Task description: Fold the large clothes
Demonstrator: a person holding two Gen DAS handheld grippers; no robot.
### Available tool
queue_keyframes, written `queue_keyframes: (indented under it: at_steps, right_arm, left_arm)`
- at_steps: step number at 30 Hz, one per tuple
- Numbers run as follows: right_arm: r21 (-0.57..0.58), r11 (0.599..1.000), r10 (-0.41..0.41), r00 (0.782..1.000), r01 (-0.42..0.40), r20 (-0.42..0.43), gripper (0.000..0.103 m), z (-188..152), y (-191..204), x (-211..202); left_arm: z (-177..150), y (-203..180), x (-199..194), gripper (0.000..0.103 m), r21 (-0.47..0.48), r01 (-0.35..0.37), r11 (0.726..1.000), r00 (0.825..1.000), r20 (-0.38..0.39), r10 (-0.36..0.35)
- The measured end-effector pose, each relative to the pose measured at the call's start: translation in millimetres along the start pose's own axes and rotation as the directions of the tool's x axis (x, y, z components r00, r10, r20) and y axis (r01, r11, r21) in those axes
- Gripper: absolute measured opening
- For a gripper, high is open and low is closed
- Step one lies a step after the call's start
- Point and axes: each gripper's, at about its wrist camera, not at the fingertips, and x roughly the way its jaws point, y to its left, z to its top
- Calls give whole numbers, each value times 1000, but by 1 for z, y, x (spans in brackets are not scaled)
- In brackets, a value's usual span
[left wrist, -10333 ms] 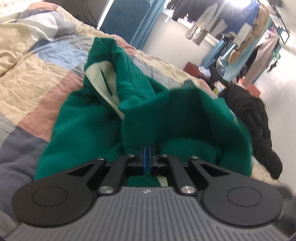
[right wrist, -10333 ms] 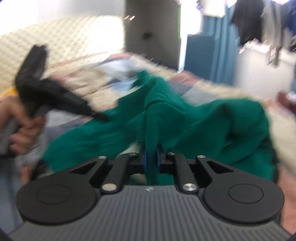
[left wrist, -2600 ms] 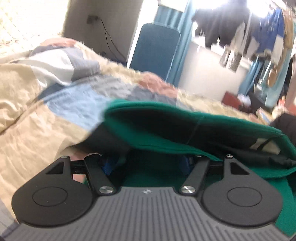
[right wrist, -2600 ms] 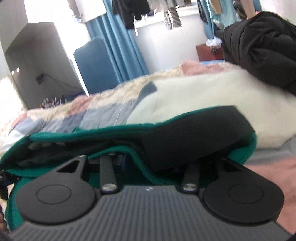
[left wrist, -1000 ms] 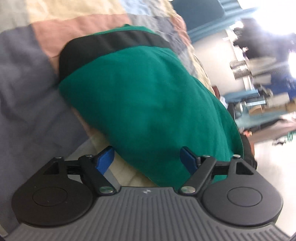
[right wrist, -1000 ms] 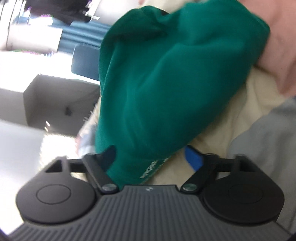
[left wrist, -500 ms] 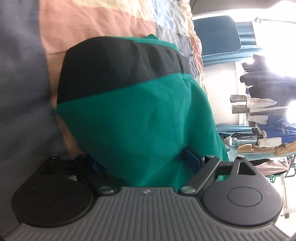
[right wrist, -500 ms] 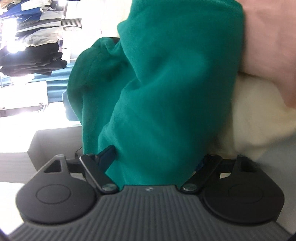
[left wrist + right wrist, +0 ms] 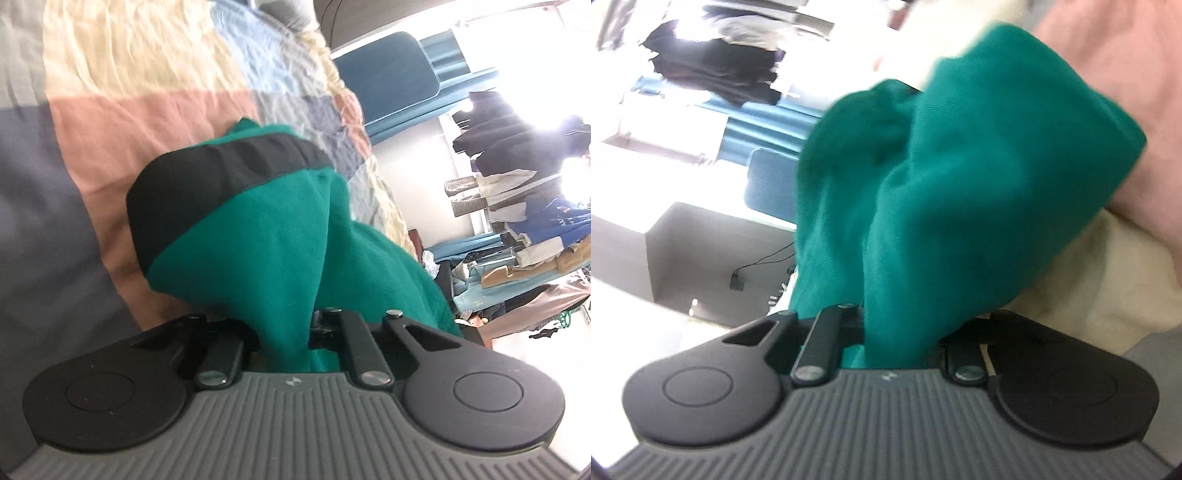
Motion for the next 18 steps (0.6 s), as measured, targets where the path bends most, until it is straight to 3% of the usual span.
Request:
queue_keyframes:
  at_steps: [7,14,18]
  right_arm:
    - [-126,992,29,999,-26,17,20,3,26,-31]
    - [-181,980,89,996,-85,12,19,-2,40,-81]
    - [-200,978,69,998,-66,12,19,-3,40,-96]
  left_arm:
    - [-10,-13,-52,8,70,-1,998,1000,19,0]
    - [-39,-26,-117,8,125,-29,992,999,-18,31]
    - [-51,-24,-133,8,151,-30,988,999,-29,35]
